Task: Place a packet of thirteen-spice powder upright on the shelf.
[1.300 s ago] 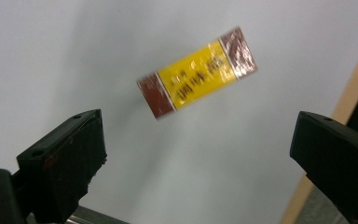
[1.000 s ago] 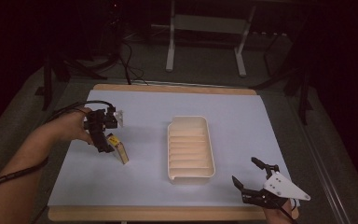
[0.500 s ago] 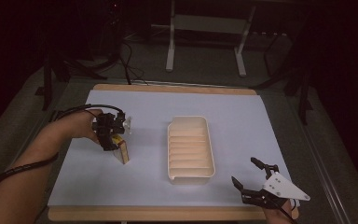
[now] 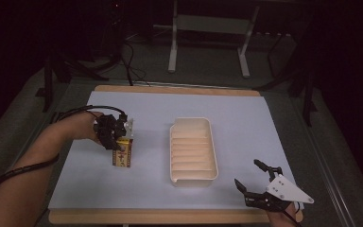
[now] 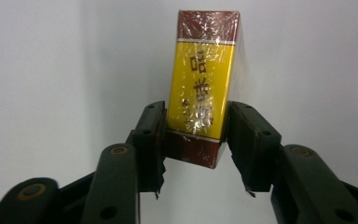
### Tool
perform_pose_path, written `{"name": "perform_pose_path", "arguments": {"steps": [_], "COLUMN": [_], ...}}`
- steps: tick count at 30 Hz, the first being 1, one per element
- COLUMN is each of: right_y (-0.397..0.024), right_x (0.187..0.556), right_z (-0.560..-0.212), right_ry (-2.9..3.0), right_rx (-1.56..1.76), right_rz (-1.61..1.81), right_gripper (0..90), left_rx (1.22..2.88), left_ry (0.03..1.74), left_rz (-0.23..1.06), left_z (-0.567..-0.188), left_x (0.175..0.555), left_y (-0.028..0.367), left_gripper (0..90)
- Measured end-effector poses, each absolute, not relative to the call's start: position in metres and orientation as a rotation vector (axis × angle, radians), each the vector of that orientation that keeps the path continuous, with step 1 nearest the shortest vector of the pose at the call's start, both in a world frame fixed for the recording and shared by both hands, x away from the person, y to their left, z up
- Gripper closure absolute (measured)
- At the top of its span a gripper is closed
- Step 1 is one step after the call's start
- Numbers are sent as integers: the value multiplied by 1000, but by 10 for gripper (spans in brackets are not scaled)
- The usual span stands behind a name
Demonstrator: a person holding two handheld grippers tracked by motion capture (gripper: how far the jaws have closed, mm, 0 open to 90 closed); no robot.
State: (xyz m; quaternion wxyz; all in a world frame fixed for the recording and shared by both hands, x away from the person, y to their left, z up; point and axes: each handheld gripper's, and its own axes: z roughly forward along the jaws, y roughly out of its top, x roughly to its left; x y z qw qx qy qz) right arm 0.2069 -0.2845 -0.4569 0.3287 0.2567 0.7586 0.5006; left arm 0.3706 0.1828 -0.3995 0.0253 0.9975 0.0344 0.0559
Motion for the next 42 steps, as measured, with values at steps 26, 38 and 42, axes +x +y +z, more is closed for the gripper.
{"name": "perform_pose_path", "arguments": {"steps": [26,38,42], "right_y": [-283,-284,-284], "right_x": [206,206,206], "right_z": [-456,-456,-456], "right_ry": [1985,1986,1986], "right_rx": [653,652,653], "right_rz": [1299,1299,1301], "right_gripper": [147,147,147], "left_rx": [2951,2906,2886], "left_ry": [269,228,223], "left_rz": [17,56,62], "left_z": [-357,-343,-337], "left_x": [371,370,372], "left_y": [154,144,140], "left_gripper": [678,679,679]}}
